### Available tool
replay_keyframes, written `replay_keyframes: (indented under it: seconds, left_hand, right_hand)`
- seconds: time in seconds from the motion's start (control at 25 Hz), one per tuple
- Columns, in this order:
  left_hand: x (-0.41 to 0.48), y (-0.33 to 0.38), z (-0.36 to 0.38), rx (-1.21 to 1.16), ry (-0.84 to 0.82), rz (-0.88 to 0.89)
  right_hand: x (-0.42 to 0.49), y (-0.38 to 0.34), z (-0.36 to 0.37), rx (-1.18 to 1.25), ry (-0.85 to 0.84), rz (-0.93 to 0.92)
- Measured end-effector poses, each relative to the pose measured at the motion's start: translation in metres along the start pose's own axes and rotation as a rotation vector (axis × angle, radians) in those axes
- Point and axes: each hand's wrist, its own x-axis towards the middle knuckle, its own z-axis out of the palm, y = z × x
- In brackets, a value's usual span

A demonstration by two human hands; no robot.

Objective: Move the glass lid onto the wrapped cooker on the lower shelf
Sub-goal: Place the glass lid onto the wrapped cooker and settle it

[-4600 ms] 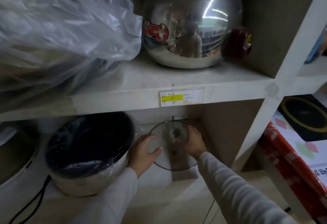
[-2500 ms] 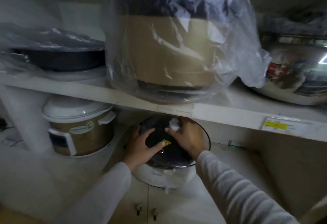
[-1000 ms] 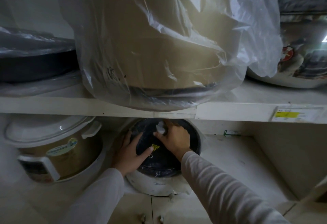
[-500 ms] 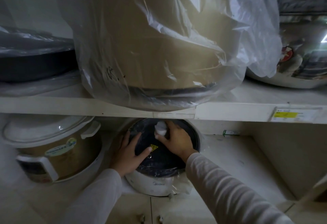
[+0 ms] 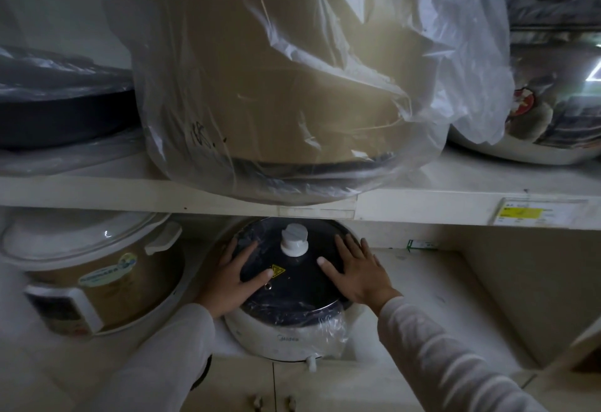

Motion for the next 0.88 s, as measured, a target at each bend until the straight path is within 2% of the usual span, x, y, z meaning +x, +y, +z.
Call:
replay_keyframes:
  seconds: [0.12,0.32,0.6,0.88]
  left_hand:
    - [0.001,-0.004,-0.001,0.019,-0.02,0.002]
    - [-0.006,-0.001,0.007,0.032,0.041,-0.02]
    - [-0.004,-0.006,0.007,-0.098,0.072,0.032]
    - [-0.004,-0.002,0.003,-0.023,0.036,-0.006]
  right_hand:
    - [-0.002,-0.002,0.001,0.005,-0.004,0.007]
    - [0.005,0.003,-0.006,0.026,-0.046,-0.021]
    - [0.003,0.004,0.008,0.135,0.012,-0.006]
    - [0.003,0.006,0.011,0.169,0.007,0.002]
